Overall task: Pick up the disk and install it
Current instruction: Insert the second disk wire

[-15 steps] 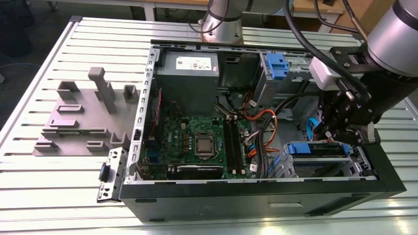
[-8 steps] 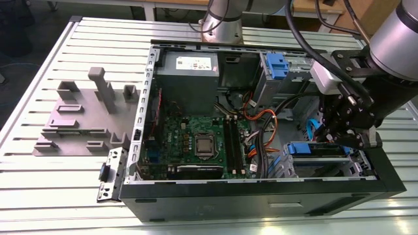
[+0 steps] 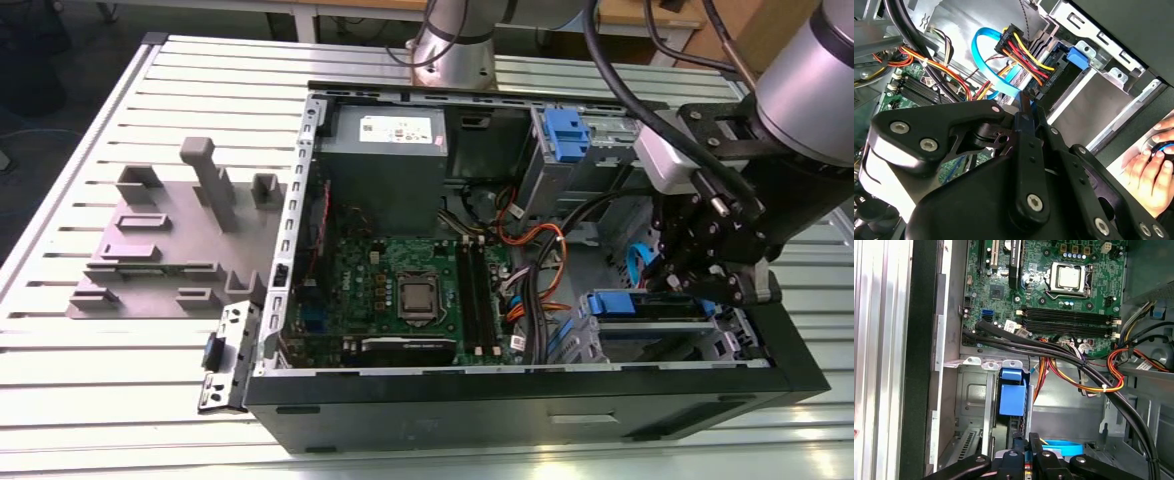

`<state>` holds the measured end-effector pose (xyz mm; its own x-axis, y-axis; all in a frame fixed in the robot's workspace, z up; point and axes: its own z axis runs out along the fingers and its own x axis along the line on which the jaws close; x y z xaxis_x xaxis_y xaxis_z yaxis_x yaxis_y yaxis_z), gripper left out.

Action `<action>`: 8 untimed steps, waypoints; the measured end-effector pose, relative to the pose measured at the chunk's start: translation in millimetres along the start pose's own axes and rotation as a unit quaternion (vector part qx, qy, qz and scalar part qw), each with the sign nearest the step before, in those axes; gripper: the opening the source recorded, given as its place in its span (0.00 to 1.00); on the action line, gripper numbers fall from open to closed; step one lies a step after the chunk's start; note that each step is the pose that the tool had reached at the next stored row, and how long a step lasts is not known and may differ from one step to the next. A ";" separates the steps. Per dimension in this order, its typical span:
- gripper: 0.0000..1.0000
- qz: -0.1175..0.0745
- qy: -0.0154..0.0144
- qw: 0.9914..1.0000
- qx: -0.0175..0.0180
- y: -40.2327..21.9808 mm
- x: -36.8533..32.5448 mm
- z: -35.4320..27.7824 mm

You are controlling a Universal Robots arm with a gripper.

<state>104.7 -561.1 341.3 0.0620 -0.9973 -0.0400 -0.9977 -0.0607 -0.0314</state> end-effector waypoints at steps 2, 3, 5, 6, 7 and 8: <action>0.16 0.000 0.000 1.000 0.000 0.1 1.6 0.1; 0.16 0.000 0.000 1.000 0.000 0.2 2.9 0.1; 0.16 0.000 -0.001 1.000 0.000 0.3 5.3 0.3; 0.16 0.000 -0.002 1.000 0.000 0.4 6.3 0.4; 0.16 0.000 -0.002 1.000 0.000 0.4 7.1 0.4; 0.16 0.000 -0.003 1.000 0.000 0.5 7.7 0.5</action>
<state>104.7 -568.8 340.5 0.0620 -0.9970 -0.0468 -0.9977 -0.0606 -0.0319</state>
